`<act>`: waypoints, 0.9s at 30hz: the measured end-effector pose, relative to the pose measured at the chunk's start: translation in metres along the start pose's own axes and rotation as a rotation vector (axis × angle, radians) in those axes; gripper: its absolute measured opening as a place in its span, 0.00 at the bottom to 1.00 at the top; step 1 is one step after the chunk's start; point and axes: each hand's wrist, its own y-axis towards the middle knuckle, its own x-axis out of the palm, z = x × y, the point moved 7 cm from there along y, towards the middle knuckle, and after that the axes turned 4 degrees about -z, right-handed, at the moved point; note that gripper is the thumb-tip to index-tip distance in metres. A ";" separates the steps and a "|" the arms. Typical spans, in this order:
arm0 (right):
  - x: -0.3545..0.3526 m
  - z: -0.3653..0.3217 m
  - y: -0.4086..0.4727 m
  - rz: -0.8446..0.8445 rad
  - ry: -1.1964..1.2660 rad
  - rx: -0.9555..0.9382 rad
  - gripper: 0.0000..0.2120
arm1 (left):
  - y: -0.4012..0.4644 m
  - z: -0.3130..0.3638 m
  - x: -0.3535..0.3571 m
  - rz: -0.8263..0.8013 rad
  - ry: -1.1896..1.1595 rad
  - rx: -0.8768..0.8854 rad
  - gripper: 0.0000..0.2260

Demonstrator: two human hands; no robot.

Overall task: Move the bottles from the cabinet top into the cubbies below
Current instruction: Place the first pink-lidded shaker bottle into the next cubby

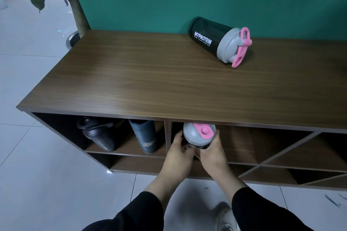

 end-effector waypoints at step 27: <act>-0.014 -0.081 -0.100 -0.553 -0.746 -0.074 0.20 | -0.035 0.004 -0.016 0.106 -0.023 -0.199 0.08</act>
